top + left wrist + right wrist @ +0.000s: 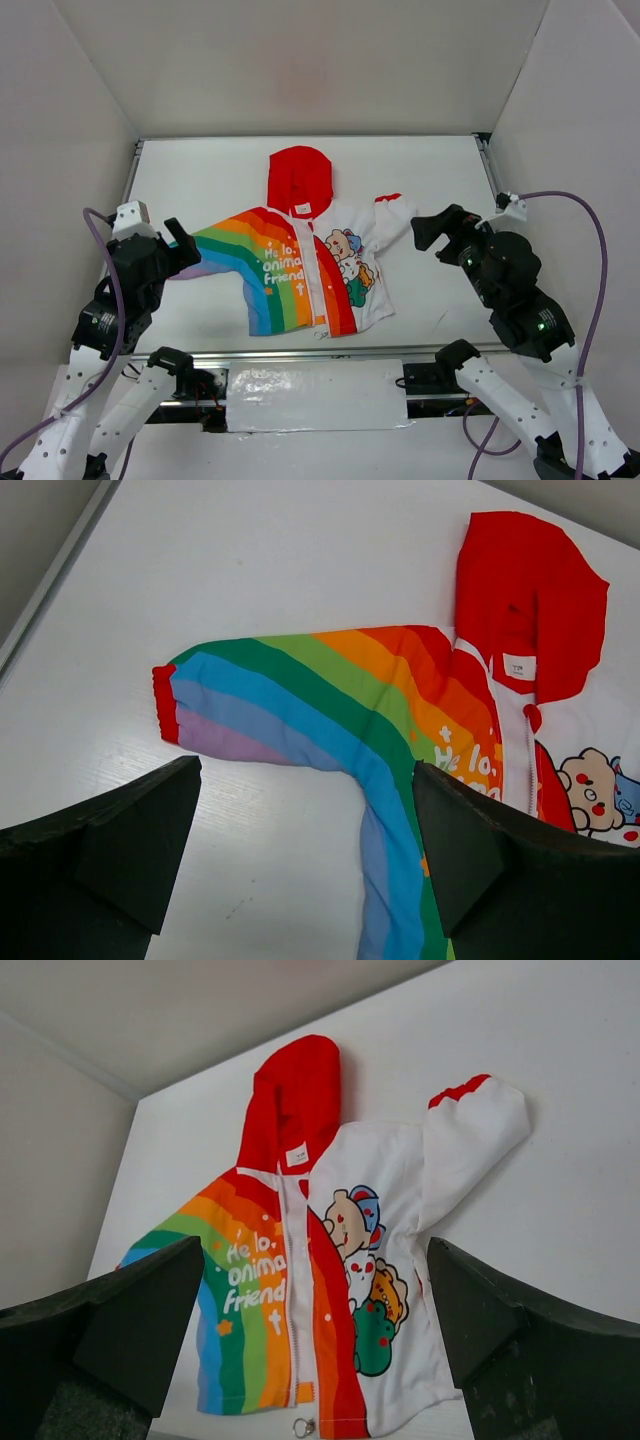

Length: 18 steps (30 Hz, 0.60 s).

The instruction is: Zip up the jacket

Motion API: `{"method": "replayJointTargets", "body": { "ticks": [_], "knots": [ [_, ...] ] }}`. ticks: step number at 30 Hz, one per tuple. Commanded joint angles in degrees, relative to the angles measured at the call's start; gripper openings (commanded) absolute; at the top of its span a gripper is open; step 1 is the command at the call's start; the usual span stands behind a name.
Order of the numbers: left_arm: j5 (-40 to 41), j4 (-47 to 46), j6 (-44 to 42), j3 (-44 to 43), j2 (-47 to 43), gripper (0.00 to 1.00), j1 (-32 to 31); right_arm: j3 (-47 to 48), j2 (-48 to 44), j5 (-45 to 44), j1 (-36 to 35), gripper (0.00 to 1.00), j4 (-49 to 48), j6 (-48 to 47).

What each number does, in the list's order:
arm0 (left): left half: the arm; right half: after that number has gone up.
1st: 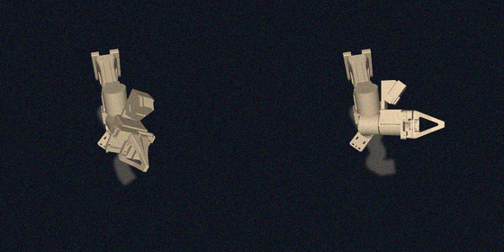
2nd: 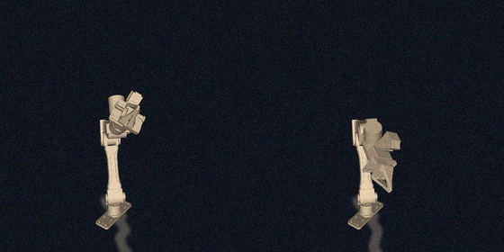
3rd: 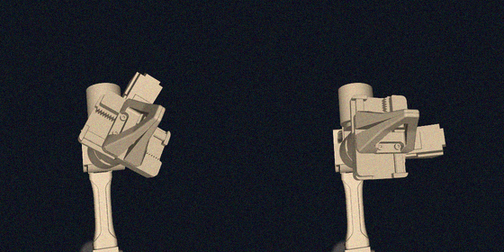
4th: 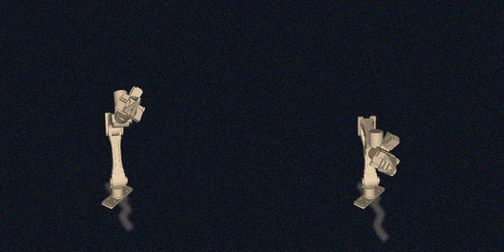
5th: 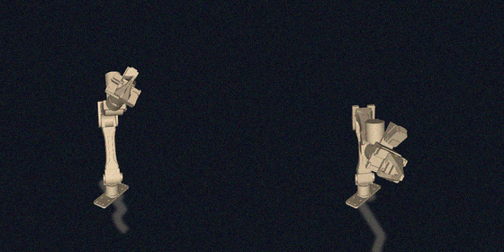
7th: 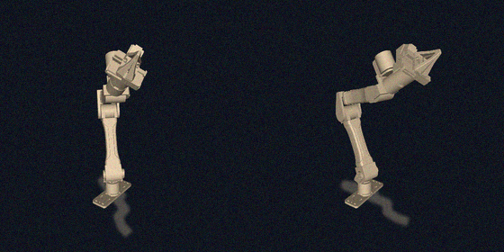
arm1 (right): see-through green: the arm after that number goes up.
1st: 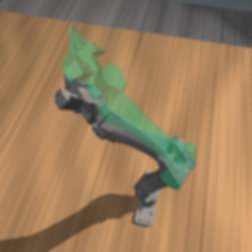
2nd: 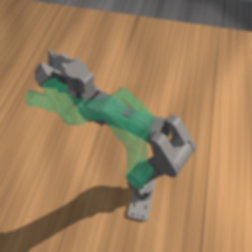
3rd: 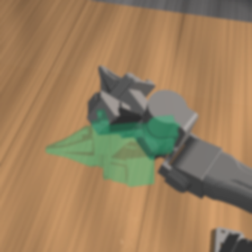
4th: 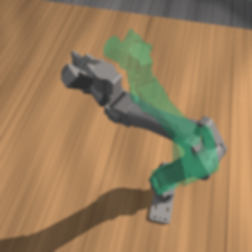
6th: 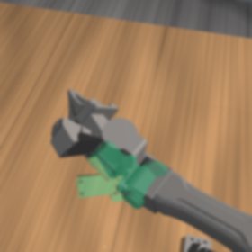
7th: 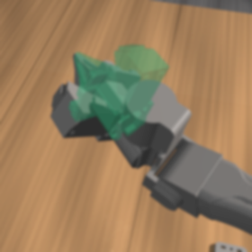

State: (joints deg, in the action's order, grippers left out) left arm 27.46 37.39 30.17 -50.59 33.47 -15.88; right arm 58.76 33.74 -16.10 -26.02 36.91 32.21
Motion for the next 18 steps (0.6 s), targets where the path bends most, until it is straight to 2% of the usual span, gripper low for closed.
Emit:
{"method": "replayJointTargets", "body": {
  "ticks": [1, 4, 8, 13, 18],
  "knots": [
    [-1.5, -1.4, -0.3, -1.7, -0.3, 0.99, 0.3, -0.2, 0.2, -0.9, -0.4, 1.00, -0.2, 0.4],
    [-1.9, -1.0, -0.2, -2.0, 0.1, 0.99, 0.3, -0.5, 0.0, 1.0, -0.4, 1.00, -0.9, -0.1],
    [-4.2, -0.1, 1.1, -2.1, 0.0, 0.99, 0.3, -1.1, 0.5, 8.0, -0.4, 1.00, -2.4, -1.3],
    [-16.9, -3.1, 0.8, 0.5, -0.1, 0.99, 0.3, -0.1, 2.6, 13.4, -0.4, 1.00, -2.2, -1.8],
    [-22.4, -2.0, 1.5, 0.2, 4.0, 0.99, 0.2, -1.6, 5.0, 20.7, -0.4, 1.00, -4.7, -2.0]
  ]
}}
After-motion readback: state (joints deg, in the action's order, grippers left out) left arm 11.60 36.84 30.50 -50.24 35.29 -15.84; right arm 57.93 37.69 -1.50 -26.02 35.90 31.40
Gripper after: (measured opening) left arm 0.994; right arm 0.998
